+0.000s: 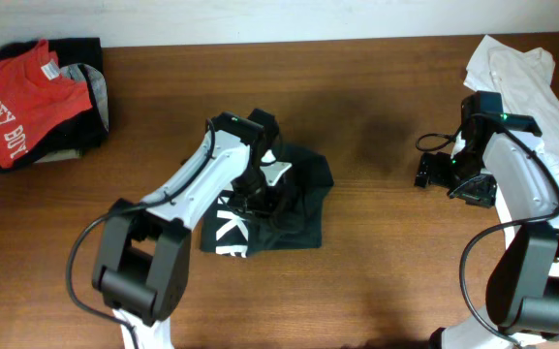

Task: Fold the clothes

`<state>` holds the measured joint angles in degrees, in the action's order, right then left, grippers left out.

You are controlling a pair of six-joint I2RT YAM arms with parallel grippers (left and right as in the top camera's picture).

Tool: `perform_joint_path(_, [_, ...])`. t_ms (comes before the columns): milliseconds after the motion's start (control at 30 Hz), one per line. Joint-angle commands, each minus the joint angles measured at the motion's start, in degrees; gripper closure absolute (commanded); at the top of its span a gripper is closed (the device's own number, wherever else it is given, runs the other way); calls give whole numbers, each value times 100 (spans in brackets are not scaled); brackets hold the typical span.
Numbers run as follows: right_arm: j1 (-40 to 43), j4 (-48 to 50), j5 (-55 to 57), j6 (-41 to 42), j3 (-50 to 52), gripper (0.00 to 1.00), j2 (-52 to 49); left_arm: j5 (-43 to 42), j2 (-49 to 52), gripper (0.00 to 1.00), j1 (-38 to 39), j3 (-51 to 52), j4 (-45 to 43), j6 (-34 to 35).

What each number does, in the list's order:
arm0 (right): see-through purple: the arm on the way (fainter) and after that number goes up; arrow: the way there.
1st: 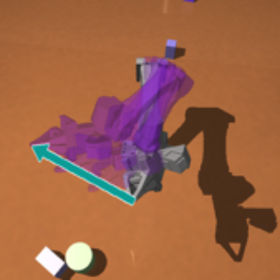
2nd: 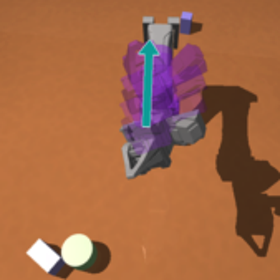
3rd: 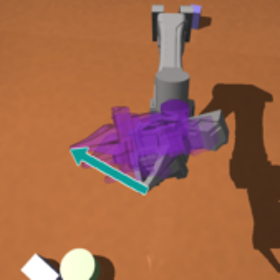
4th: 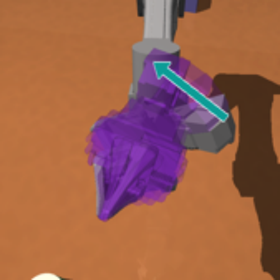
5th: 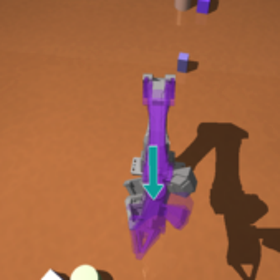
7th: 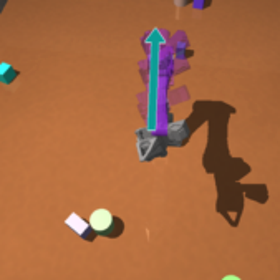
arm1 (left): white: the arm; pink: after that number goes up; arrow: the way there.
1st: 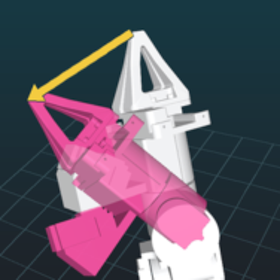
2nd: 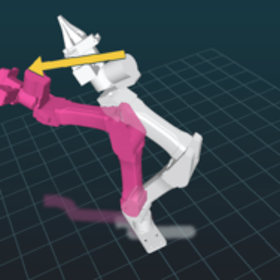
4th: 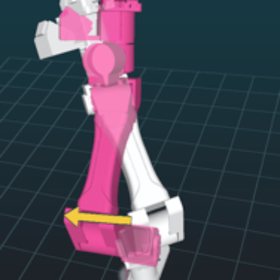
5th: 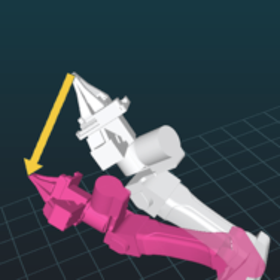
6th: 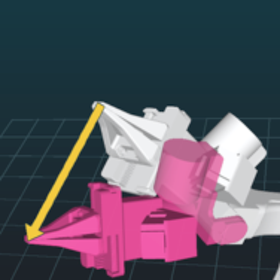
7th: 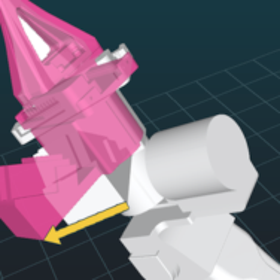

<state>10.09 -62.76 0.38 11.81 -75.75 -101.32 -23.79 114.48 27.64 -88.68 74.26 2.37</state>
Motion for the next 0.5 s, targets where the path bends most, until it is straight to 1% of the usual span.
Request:
perform_joint_path(0, [7,-13,9,7,-55,1,31,-389,-284,72,422,28,-37,-24])
perform_joint_path(33, [7,-13,9,7,-55,1,31,-389,-284,71,629,31,-63,-24])
perform_joint_path(67, [7,-13,9,7,-55,1,31,-389,-284,28,852,33,-116,-24])
perform_joint_path(100, [7,-13,9,7,-55,1,31,-389,-284,7,1097,31,-166,-24])
perform_joint_path(167, [7,-13,9,7,-55,1,31,-387,-286,6,1300,-20,-160,-26])
perform_joint_path(233, [7,-13,9,7,-55,1,31,-358,-308,7,1298,-361,-76,-153])
perform_joint_path(267, [7,-13,9,7,-55,1,31,-31,-354,7,1255,-769,96,-164])
perform_joint_path(333, [7,-13,9,7,-55,1,31,953,-367,6,1012,-1602,498,396])
perform_joint_path(367, [7,-13,9,7,-55,1,31,1478,-367,6,625,-2039,643,811])
perform_joint_path(400, [7,-13,9,7,-55,1,31,1593,-367,5,258,-2118,638,1200])
perform_joint_path(433, [7,-13,9,7,-55,1,31,1556,-341,5,-37,-2103,682,1443])
perform_joint_path(467, [7,-15,9,7,-55,1,31,1504,-243,5,-308,-2063,750,1521])
